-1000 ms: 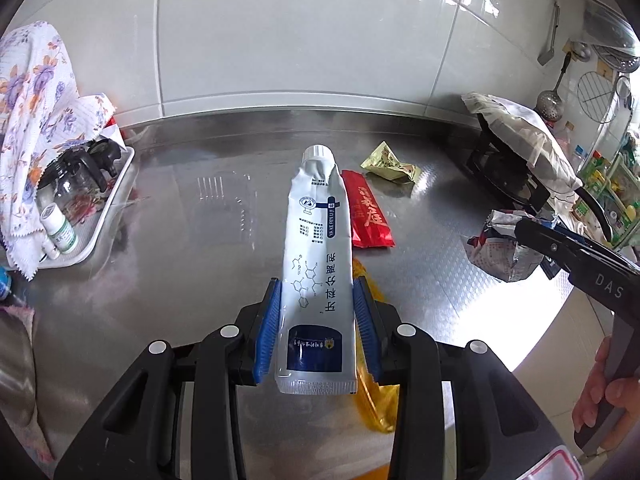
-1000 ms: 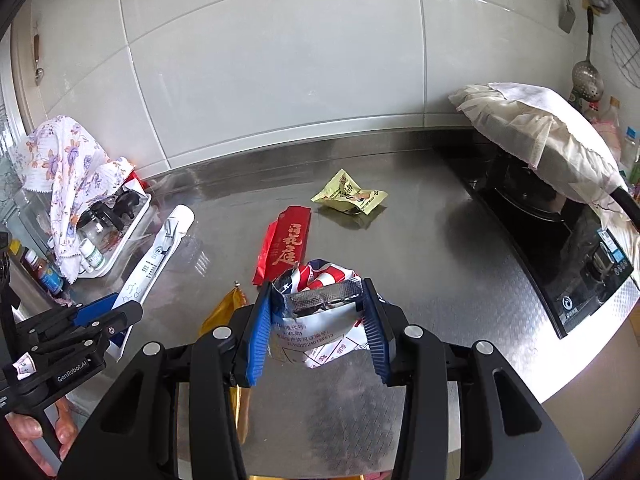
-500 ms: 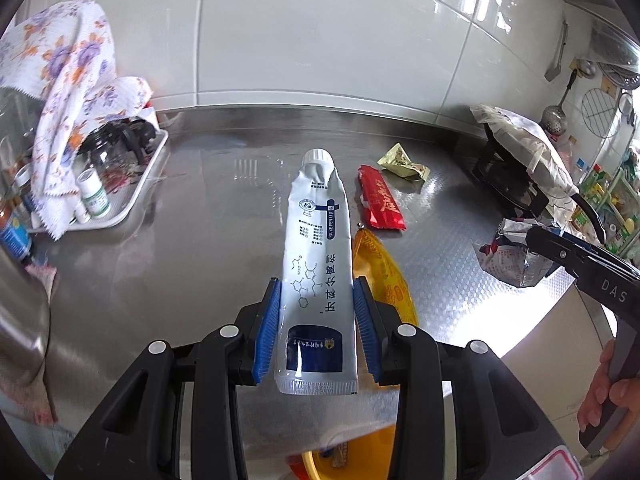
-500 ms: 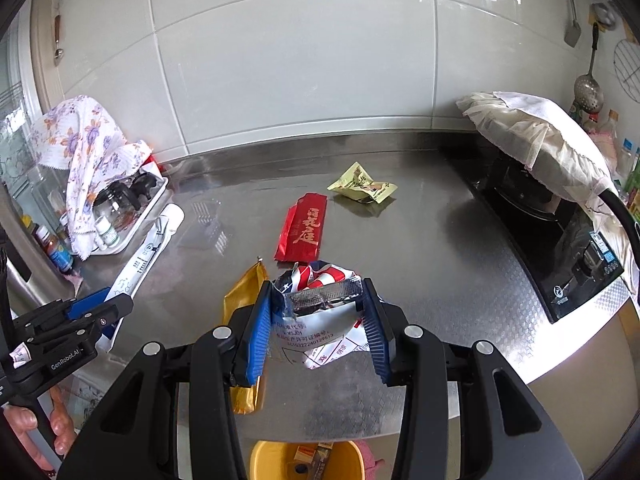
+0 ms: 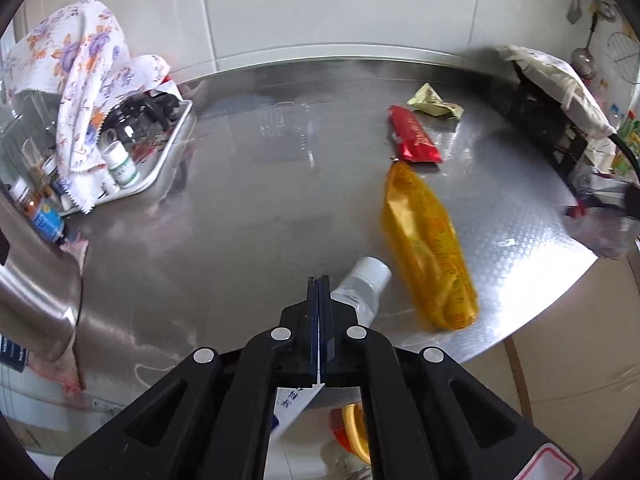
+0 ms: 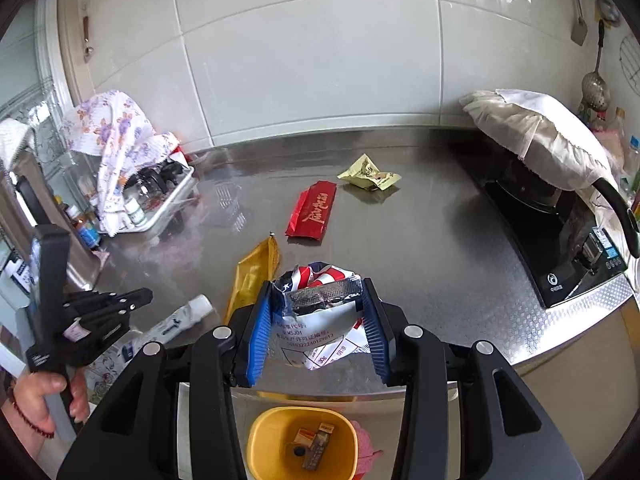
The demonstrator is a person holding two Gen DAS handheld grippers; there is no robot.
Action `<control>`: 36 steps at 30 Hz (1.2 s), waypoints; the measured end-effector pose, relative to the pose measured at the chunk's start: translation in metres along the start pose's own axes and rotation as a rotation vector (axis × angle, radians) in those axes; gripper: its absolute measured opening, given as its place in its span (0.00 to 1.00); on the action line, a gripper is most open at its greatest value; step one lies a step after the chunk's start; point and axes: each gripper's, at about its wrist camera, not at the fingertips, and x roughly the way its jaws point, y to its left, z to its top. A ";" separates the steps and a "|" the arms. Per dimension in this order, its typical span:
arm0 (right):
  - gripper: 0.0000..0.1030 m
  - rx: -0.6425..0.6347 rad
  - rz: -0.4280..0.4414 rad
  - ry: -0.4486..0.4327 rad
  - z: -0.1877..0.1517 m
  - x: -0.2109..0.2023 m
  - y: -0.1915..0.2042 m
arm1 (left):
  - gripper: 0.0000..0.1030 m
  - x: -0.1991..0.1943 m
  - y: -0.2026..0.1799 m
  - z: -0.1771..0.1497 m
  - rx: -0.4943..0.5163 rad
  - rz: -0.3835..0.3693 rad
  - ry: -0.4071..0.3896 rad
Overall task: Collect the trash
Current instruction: 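Carry the wrapper and white tube down over the yellow bin with both tools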
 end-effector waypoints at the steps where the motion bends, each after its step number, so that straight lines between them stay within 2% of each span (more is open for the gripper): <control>1: 0.43 -0.005 0.001 -0.008 -0.001 -0.005 -0.002 | 0.01 -0.002 0.000 0.000 0.001 0.002 -0.001; 3: 0.43 -0.009 0.006 -0.014 -0.003 -0.011 -0.006 | 0.01 -0.006 -0.003 0.000 0.028 0.027 -0.003; 8: 0.43 -0.016 0.015 -0.005 -0.010 -0.013 -0.013 | 0.04 -0.003 -0.015 -0.013 0.080 -0.007 0.032; 10: 0.43 -0.010 0.018 -0.003 -0.012 -0.011 -0.017 | 0.11 0.010 -0.022 -0.021 0.115 -0.003 0.059; 11: 0.43 -0.010 0.020 -0.001 -0.013 -0.010 -0.018 | 0.18 0.017 -0.025 -0.025 0.133 0.000 0.072; 13: 0.43 -0.018 0.014 0.006 -0.016 -0.006 -0.019 | 0.26 0.024 -0.029 -0.026 0.156 -0.002 0.071; 14: 0.43 -0.019 0.013 0.010 -0.017 -0.005 -0.020 | 0.37 0.027 -0.029 -0.026 0.167 0.011 0.070; 15: 0.43 -0.018 0.011 0.015 -0.018 -0.003 -0.021 | 0.53 0.030 -0.028 -0.026 0.172 0.026 0.063; 17: 0.43 -0.018 0.003 0.022 -0.019 0.001 -0.023 | 0.61 0.032 -0.024 -0.025 0.176 0.035 0.047; 21: 0.43 -0.013 -0.009 0.033 -0.021 0.007 -0.026 | 0.63 0.049 -0.014 -0.028 0.187 0.004 0.085; 22: 0.43 -0.010 -0.012 0.035 -0.022 0.008 -0.027 | 0.63 0.051 -0.011 -0.028 0.177 -0.012 0.079; 24: 0.43 -0.004 -0.018 0.039 -0.022 0.011 -0.027 | 0.54 0.055 -0.006 -0.025 0.142 -0.055 0.082; 26: 0.43 -0.002 -0.022 0.043 -0.021 0.014 -0.026 | 0.30 0.056 -0.004 -0.023 0.119 -0.066 0.077; 28: 0.43 -0.004 -0.023 0.044 -0.021 0.016 -0.024 | 0.20 0.056 -0.003 -0.022 0.107 -0.072 0.073; 29: 0.43 -0.004 -0.022 0.045 -0.021 0.017 -0.023 | 0.11 0.056 -0.003 -0.021 0.097 -0.072 0.070; 30: 0.43 -0.006 -0.021 0.044 -0.021 0.017 -0.021 | 0.07 0.055 0.000 -0.019 0.075 -0.096 0.070; 36: 0.43 -0.008 -0.004 0.043 -0.020 0.019 -0.015 | 0.07 0.040 -0.005 -0.016 0.065 -0.111 0.034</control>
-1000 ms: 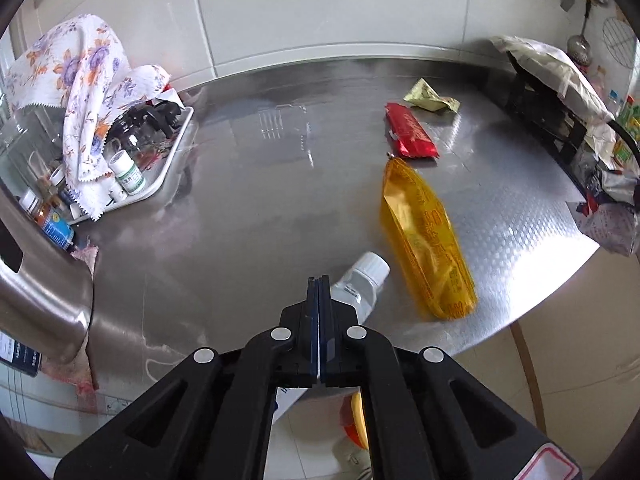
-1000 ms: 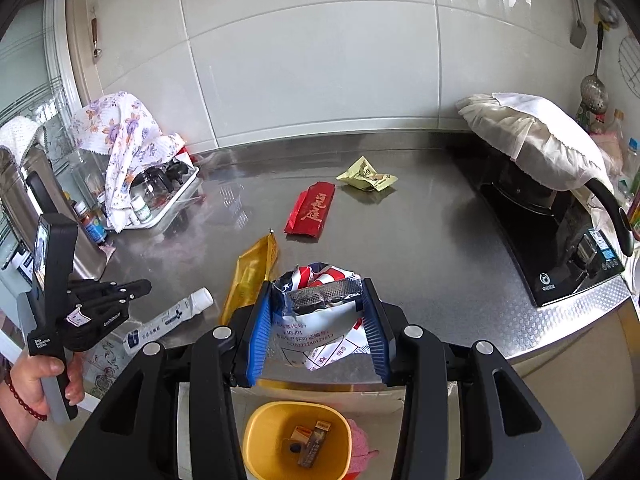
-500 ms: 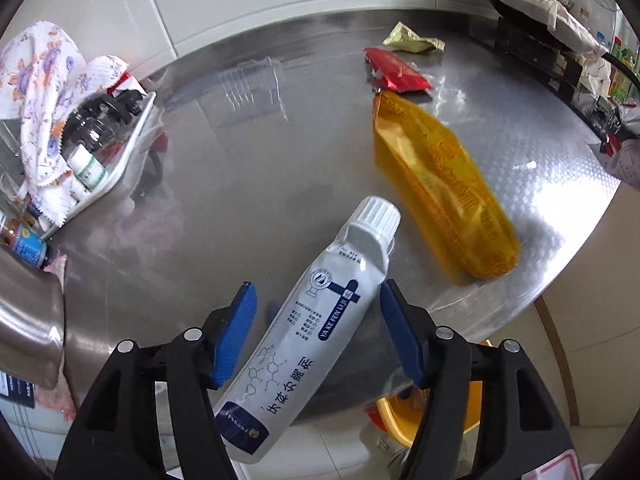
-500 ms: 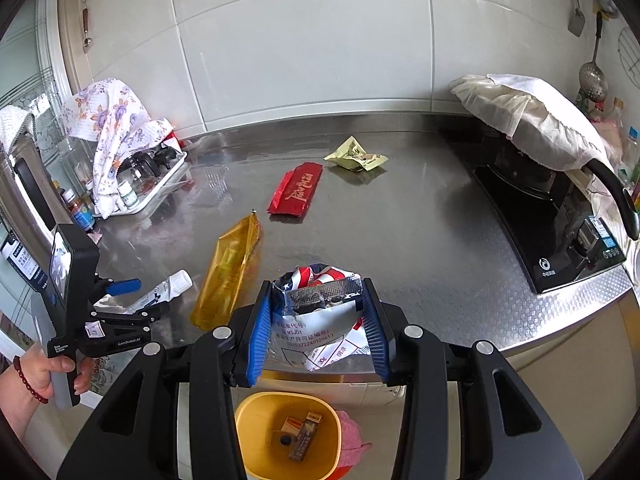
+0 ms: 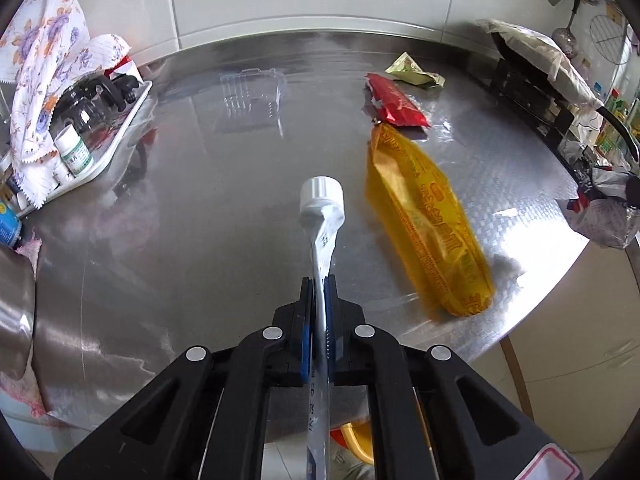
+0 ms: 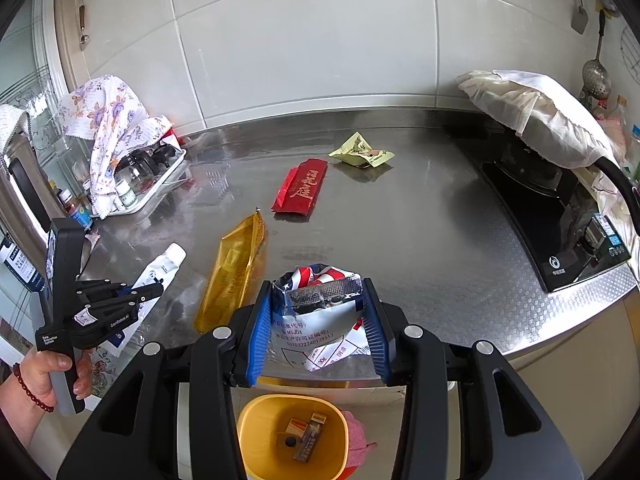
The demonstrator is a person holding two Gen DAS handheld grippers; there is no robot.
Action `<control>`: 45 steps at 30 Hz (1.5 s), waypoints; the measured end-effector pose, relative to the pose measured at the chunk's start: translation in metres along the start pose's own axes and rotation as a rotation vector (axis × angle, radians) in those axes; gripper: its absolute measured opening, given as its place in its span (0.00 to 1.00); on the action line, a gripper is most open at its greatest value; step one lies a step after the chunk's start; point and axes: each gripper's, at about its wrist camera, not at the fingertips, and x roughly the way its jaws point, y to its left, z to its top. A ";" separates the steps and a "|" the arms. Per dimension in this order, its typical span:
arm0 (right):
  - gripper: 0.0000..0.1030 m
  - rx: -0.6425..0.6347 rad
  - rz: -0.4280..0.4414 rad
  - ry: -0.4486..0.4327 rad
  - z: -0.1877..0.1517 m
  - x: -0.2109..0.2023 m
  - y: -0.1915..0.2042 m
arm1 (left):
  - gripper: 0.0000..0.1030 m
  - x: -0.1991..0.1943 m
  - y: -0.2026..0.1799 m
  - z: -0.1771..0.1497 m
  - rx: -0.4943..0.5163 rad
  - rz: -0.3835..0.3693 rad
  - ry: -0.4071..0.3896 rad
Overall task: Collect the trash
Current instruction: 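Carry the wrapper and white tube down over the yellow bin with both tools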
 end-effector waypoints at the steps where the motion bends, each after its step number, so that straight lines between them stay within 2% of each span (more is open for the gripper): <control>1: 0.43 0.000 0.005 0.000 0.000 -0.001 0.001 | 0.07 -0.002 -0.002 0.000 0.000 -0.003 -0.003; 12: 0.43 -0.017 0.083 -0.023 -0.013 -0.031 0.008 | 0.07 -0.064 -0.045 -0.013 0.014 0.022 -0.064; 19: 0.43 -0.047 0.155 -0.032 -0.034 -0.060 0.004 | 0.07 -0.101 -0.079 -0.043 0.034 0.042 -0.069; 25: 0.43 -0.067 0.202 -0.001 -0.058 -0.072 -0.001 | 0.07 -0.117 -0.099 -0.070 0.053 0.037 -0.045; 34: 0.43 -0.067 0.196 0.074 -0.097 -0.070 -0.004 | 0.07 -0.115 -0.115 -0.102 0.095 -0.012 0.011; 45: 0.43 -0.107 0.135 0.202 -0.146 -0.040 0.021 | 0.07 -0.077 -0.105 -0.152 0.165 -0.107 0.113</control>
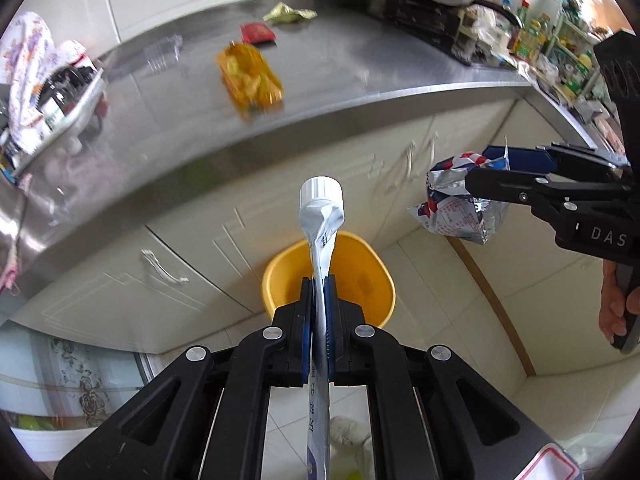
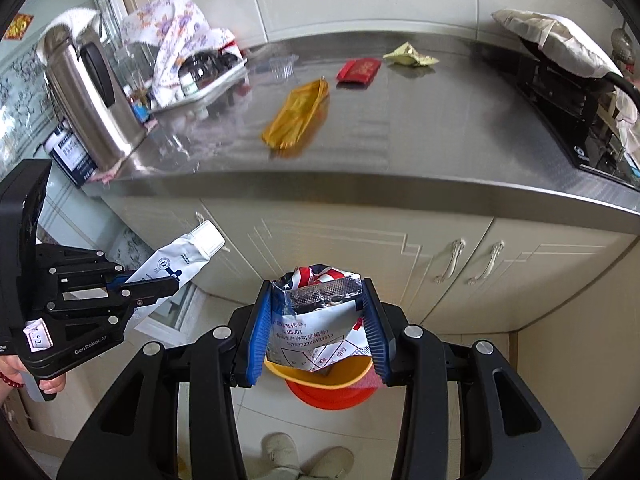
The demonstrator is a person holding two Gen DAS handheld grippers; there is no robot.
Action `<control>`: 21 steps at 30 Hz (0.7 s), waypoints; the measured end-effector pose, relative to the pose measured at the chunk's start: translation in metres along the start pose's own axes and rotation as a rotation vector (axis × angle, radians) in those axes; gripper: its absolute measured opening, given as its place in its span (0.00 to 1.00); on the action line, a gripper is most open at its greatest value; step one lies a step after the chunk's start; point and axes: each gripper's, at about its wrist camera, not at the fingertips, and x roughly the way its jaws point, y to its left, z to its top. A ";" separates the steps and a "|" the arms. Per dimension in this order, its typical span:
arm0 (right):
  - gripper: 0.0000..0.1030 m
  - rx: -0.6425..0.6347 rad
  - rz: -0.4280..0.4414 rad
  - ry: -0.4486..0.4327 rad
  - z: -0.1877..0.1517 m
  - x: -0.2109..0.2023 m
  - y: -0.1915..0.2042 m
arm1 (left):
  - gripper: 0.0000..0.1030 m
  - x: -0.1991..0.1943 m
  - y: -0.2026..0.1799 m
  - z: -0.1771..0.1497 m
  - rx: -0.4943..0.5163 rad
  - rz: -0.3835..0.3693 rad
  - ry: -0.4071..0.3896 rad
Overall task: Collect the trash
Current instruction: 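Carry the wrapper and white tube down over the yellow bin with both tools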
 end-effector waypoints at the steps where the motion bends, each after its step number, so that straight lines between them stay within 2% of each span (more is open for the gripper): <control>1: 0.43 -0.004 -0.004 0.009 -0.004 0.003 0.001 | 0.07 0.004 0.000 -0.003 0.004 -0.006 0.008; 9: 0.43 -0.041 0.006 0.124 -0.039 0.060 0.002 | 0.07 0.058 0.004 -0.031 0.011 -0.069 0.099; 21: 0.43 -0.033 0.053 0.361 -0.079 0.178 -0.032 | 0.07 0.164 0.007 -0.050 -0.002 -0.095 0.281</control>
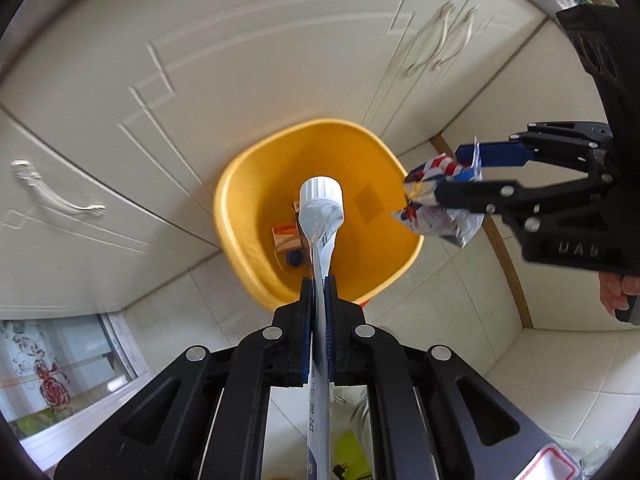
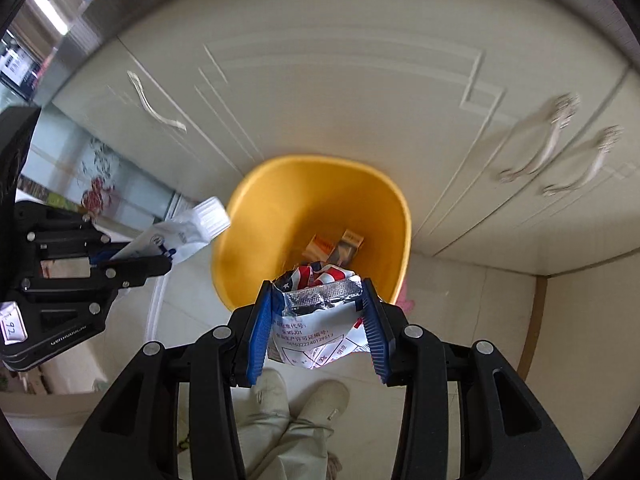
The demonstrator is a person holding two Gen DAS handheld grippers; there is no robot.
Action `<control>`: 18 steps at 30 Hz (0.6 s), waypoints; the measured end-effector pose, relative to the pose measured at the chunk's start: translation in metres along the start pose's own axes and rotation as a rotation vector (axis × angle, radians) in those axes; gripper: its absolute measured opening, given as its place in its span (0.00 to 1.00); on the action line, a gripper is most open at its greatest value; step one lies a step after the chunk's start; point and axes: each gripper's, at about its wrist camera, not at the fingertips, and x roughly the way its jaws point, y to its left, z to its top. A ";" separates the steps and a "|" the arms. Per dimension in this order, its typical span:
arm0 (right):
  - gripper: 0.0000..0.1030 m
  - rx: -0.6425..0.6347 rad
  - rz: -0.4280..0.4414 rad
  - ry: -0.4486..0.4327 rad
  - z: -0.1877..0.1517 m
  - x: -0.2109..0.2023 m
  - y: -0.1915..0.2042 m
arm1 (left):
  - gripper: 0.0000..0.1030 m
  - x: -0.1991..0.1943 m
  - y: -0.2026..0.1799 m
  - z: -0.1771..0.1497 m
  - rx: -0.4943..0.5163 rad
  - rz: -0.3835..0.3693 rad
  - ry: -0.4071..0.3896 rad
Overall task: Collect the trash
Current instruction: 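Carry the wrapper and white tube down over the yellow bin with both tools, then open both tools to drop the wrapper and tube into the bin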
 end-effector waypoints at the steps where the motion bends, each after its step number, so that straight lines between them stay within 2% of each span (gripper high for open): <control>1: 0.43 -0.007 0.003 0.013 0.001 0.008 -0.001 | 0.07 0.007 0.000 0.002 0.001 0.000 0.008; 10: 0.43 -0.035 0.034 0.110 0.005 0.068 -0.015 | 0.07 0.071 0.012 0.016 0.016 -0.003 0.104; 16: 0.45 -0.052 0.047 0.144 0.013 0.094 -0.015 | 0.08 0.093 0.018 0.020 0.007 -0.011 0.137; 17: 0.49 -0.046 0.053 0.150 0.013 0.097 -0.016 | 0.10 0.095 0.019 0.020 -0.004 -0.010 0.140; 18: 0.55 -0.041 0.051 0.152 0.014 0.100 -0.017 | 0.21 0.095 0.021 0.020 -0.012 -0.013 0.137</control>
